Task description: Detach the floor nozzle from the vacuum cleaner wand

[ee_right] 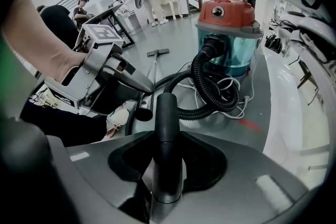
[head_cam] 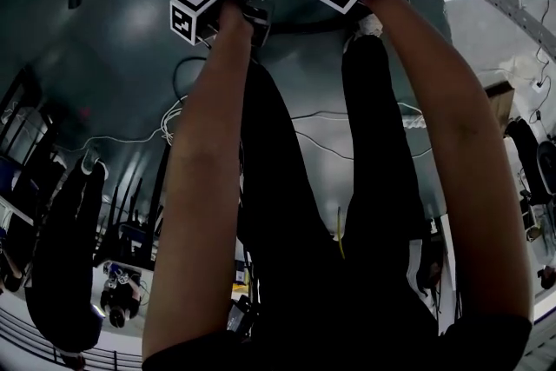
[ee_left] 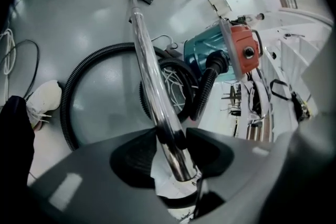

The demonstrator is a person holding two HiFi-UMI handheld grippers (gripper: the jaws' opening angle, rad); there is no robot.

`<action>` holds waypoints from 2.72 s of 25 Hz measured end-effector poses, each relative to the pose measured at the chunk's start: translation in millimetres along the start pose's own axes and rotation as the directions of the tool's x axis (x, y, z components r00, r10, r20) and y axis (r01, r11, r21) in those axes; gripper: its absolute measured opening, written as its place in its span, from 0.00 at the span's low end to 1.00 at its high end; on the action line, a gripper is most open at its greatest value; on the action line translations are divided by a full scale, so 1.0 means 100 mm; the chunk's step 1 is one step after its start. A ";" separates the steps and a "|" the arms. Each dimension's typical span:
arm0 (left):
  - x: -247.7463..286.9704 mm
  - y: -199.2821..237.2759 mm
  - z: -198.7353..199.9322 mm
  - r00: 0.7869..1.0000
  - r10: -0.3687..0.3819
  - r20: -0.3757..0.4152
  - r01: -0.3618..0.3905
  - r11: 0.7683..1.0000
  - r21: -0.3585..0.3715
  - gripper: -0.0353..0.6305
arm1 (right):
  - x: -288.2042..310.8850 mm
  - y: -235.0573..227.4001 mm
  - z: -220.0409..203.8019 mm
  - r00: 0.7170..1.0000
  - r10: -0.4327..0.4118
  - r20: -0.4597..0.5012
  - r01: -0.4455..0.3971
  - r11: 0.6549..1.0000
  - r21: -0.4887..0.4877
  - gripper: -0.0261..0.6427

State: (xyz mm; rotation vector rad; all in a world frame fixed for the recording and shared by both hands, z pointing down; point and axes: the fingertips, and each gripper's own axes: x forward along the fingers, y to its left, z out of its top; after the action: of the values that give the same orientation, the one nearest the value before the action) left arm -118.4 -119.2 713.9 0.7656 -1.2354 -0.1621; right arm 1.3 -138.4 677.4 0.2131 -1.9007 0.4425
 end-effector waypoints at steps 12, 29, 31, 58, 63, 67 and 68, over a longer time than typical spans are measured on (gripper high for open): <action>0.30 -0.37 0.10 0.999 -0.033 -0.030 0.034 0.997 0.069 0.33 | 0.03 -0.49 0.58 0.995 -0.082 0.058 0.088 0.990 -0.107 0.27; 0.12 -0.68 0.04 0.996 -0.078 -0.032 0.083 0.853 0.514 0.07 | -0.05 -0.41 0.66 0.966 -0.196 0.171 0.188 0.980 0.060 0.13; 0.09 -0.76 0.00 0.995 -0.096 -0.018 0.089 0.821 0.564 0.07 | -0.09 -0.44 0.61 0.960 -0.216 0.177 0.200 0.974 0.108 0.09; -0.90 -2.05 -0.65 0.981 -0.194 0.030 0.051 0.398 0.916 0.07 | -1.71 -0.35 0.67 0.784 -0.470 0.406 0.162 0.786 0.596 0.03; -1.10 -2.12 -0.65 0.972 -0.221 0.077 0.010 0.369 0.929 0.07 | -1.83 -0.23 0.64 0.764 -0.484 0.427 0.145 0.774 0.616 0.03; -1.16 -2.17 -0.64 0.968 -0.237 0.079 -0.011 0.276 0.961 0.07 | -1.86 -0.21 0.63 0.748 -0.496 0.441 0.123 0.756 0.643 0.03; -1.17 -2.18 -0.65 0.967 -0.241 0.076 -0.014 0.251 0.968 0.07 | -1.87 -0.22 0.63 0.744 -0.500 0.443 0.118 0.751 0.650 0.03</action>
State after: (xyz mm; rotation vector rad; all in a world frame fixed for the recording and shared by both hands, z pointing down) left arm -39.6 -194.0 482.8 2.0100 -1.4289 0.5136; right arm 23.1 -195.3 488.2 1.2268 -2.2123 0.7827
